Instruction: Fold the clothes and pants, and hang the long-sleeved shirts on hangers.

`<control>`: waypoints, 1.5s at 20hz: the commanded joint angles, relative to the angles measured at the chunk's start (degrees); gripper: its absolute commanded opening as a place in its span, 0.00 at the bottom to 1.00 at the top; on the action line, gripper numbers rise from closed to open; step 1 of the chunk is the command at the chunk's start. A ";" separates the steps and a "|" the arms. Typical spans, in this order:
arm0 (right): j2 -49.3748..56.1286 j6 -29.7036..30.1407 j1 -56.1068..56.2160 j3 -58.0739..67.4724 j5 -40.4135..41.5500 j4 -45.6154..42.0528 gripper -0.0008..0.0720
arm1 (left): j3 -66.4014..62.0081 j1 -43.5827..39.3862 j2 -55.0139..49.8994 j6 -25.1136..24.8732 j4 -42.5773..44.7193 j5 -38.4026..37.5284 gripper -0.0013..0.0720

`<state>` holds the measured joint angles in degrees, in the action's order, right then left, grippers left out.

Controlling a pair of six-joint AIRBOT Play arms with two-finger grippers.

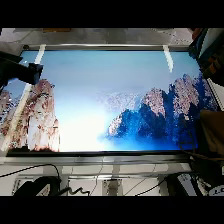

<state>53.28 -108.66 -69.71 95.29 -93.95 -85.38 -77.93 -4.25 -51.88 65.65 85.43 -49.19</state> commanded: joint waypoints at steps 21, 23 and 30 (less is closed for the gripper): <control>1.07 29.70 70.82 -6.67 7.65 -7.48 0.03 | 0.00 0.07 0.04 0.00 0.07 0.04 0.96; 1.01 29.75 70.82 -6.67 7.65 -7.34 0.03 | 0.00 0.07 0.04 0.00 0.07 0.04 0.96; 1.01 29.75 70.82 -6.67 8.04 -6.21 0.03 | 0.00 0.07 0.04 0.00 0.07 0.04 0.96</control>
